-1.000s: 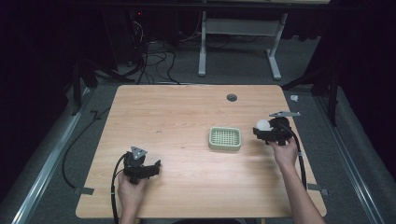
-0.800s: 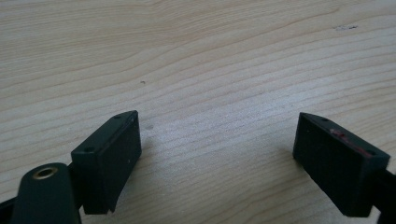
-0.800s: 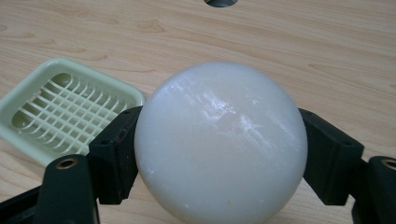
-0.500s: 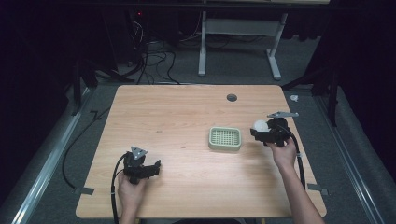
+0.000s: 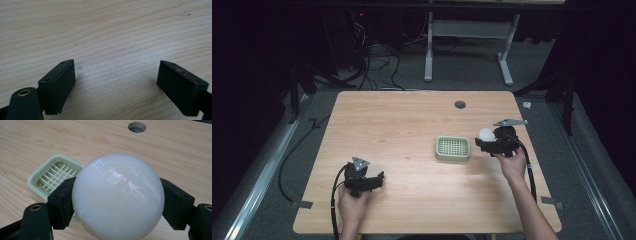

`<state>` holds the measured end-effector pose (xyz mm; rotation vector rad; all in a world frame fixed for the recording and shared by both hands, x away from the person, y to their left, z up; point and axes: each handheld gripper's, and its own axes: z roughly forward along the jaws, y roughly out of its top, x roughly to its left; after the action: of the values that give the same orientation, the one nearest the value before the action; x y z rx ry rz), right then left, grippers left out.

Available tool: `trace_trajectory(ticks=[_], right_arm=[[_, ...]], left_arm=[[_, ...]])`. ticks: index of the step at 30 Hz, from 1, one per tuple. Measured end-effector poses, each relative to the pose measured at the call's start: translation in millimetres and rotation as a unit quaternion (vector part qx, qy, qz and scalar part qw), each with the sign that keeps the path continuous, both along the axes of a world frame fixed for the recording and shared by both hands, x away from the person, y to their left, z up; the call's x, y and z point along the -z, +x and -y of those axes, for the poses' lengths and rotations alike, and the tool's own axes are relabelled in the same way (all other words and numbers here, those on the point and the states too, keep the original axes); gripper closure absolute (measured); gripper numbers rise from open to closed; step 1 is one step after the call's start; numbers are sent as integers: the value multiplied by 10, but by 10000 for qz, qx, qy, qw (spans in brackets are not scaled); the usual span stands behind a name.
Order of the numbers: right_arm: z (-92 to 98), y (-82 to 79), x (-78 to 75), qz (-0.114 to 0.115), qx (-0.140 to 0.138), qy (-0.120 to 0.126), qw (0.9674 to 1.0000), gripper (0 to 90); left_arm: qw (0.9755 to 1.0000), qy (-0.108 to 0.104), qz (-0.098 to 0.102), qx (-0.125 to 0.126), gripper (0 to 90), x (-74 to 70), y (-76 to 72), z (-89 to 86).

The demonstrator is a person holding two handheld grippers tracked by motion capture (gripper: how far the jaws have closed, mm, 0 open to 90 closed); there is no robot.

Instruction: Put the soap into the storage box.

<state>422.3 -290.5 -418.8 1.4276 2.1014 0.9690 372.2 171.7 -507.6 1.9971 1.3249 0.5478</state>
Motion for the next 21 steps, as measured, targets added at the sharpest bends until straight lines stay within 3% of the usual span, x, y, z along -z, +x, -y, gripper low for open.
trace_trajectory(ticks=[21], right_arm=[[-365,26,-38,-43,-506,3,9987,245]], left_arm=[[10000,-1,0,1,159,0,0,0]])
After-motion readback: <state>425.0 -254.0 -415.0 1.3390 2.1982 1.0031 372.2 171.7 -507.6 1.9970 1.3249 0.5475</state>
